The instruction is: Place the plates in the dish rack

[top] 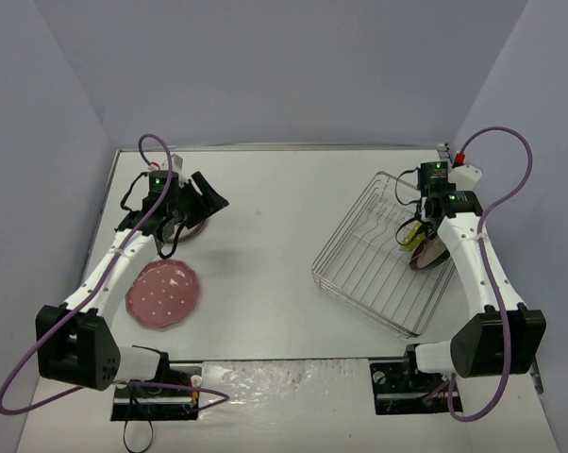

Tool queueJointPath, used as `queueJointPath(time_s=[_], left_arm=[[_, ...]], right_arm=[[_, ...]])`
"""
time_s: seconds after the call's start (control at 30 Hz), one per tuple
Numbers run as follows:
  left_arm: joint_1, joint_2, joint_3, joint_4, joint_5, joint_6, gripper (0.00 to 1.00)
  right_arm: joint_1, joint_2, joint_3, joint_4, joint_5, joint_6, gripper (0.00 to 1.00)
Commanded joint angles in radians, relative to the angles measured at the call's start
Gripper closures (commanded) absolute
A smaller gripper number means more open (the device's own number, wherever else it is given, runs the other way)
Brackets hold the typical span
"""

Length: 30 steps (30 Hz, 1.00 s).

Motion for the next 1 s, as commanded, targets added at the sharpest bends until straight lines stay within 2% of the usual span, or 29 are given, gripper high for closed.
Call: queueJointPath(time_s=[0.0,0.97], left_arm=[[-0.005,-0.004,0.042,0.053,0.013,-0.006,0.43],[-0.005,-0.006,0.046,0.043,0.013,0.000,0.43]], right_arm=[[-0.013,-0.006,0.015,0.102,0.030,-0.023,1.00],[-0.036,0.055,-0.070,0.153,-0.044,-0.018,1.00]])
